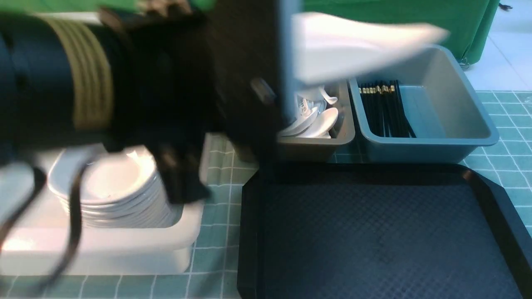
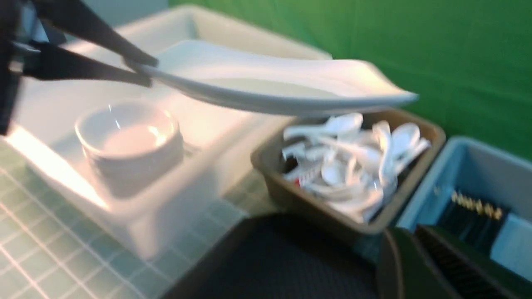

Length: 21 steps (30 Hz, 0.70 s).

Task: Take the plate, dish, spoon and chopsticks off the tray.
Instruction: Use the left arm to put the plate into the large storage box on the left

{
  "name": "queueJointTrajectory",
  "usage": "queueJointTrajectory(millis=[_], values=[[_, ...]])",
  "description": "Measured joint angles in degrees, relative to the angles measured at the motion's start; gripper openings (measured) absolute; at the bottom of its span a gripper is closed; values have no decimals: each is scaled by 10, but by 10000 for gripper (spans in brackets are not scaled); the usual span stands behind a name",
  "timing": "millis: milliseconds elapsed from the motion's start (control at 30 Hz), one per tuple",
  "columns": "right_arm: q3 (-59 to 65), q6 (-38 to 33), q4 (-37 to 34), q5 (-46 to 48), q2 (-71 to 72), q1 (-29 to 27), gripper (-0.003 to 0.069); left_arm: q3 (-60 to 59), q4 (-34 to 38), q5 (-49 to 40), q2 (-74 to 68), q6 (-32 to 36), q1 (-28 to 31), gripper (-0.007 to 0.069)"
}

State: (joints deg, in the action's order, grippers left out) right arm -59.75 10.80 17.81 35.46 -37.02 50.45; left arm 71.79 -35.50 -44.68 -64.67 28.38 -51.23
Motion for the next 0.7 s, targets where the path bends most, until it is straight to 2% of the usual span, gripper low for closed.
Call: queueJointTrajectory(millis=[33, 67, 167, 267, 367, 500, 700], values=[[0, -1, 0, -1, -1, 0, 60, 0, 0, 0, 0, 0, 8, 37], [0, -2, 0, -8, -11, 0, 54, 0, 12, 5, -10, 4, 74, 39], [0, -8, 0, -12, -37, 0, 51, 0, 44, 40, -44, 13, 190, 40], [0, -11, 0, -12, -60, 0, 51, 0, 79, 76, -90, 44, 282, 40], [0, -15, -1, -5, -77, 0, 51, 0, 100, 98, -141, 70, 338, 40], [0, -20, -1, 10, -86, 0, 51, 0, 97, 120, -205, 77, 375, 40], [0, -28, -1, 25, -86, 0, 51, 0, 72, 145, -261, 73, 378, 40]])
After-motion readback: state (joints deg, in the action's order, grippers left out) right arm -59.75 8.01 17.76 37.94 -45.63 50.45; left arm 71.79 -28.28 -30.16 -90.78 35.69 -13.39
